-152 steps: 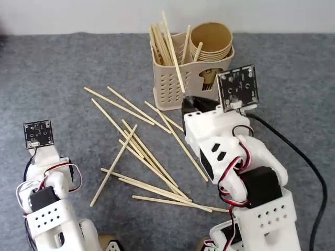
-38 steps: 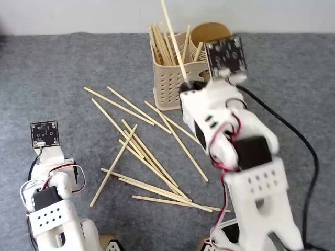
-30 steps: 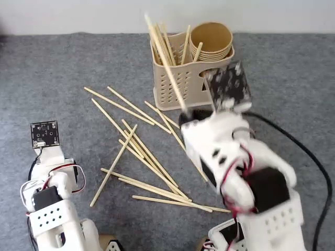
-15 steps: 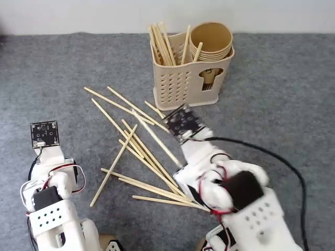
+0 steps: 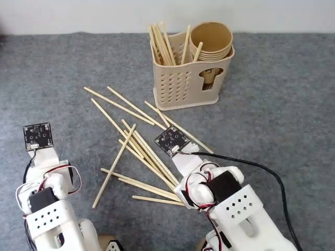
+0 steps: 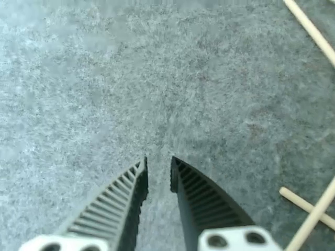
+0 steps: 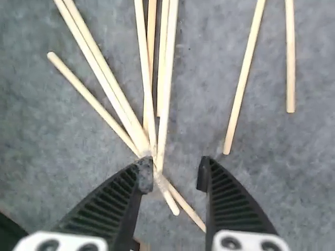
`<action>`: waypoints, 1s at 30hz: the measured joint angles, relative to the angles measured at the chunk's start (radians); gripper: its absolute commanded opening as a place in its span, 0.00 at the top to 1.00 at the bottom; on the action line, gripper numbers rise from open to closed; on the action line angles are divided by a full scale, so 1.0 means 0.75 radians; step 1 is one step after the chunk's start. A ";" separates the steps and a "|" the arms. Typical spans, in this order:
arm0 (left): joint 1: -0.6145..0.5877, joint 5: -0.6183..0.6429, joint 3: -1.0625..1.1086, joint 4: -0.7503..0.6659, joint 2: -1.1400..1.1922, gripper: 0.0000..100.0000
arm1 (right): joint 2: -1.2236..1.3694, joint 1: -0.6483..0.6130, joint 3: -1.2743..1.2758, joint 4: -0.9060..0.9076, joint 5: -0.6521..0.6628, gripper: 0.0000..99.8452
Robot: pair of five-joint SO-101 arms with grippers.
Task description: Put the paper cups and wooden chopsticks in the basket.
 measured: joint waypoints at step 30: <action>0.000 -0.233 -0.297 0.360 0.000 0.93 | 1.602 -0.078 -0.937 -0.196 -0.035 0.83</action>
